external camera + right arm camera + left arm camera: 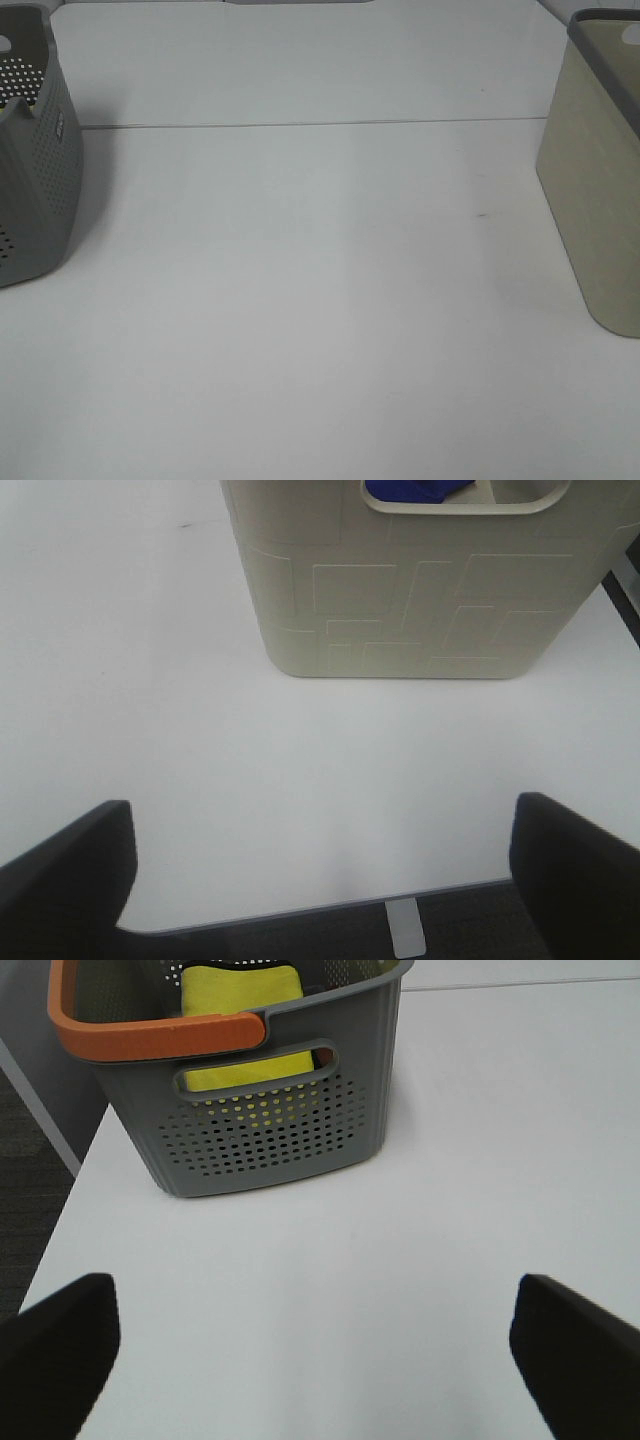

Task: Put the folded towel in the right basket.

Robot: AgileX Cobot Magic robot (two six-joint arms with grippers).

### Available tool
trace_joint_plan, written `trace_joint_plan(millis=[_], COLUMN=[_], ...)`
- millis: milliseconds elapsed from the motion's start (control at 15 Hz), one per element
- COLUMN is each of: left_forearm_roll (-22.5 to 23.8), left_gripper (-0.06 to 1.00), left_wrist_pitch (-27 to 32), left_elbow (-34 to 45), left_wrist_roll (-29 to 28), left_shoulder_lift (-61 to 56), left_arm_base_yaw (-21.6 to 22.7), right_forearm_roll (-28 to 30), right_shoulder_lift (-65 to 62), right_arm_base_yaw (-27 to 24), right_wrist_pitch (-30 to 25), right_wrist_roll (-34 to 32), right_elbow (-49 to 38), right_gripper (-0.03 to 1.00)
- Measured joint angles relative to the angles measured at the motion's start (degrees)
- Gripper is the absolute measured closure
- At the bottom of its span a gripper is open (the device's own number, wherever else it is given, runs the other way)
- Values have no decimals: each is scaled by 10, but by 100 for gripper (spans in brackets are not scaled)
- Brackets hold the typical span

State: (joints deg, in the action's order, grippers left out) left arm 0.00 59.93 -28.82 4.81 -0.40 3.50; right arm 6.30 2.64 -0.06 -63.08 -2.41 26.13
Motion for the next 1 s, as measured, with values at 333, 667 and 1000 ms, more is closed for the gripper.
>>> trace_joint_plan(millis=[333,667,1000], left_forearm_roll=[0,0,0], left_gripper=[-5,-5,-5], left_wrist_pitch=[0,0,0], left_elbow=[0,0,0], left_wrist_roll=[0,0,0], left_shoulder_lift=[0,0,0], left_arm_base_yaw=[0,0,0], right_forearm_roll=[0,-1,-1], right_shoulder_lift=[-28,-28,-28], right_arm_base_yaw=[-1,-1,-1], right_wrist_pitch=[-1,-1,-1], right_wrist_roll=[0,0,0], right_elbow=[-1,-1,-1], right_gripper=[-1,-1,-1])
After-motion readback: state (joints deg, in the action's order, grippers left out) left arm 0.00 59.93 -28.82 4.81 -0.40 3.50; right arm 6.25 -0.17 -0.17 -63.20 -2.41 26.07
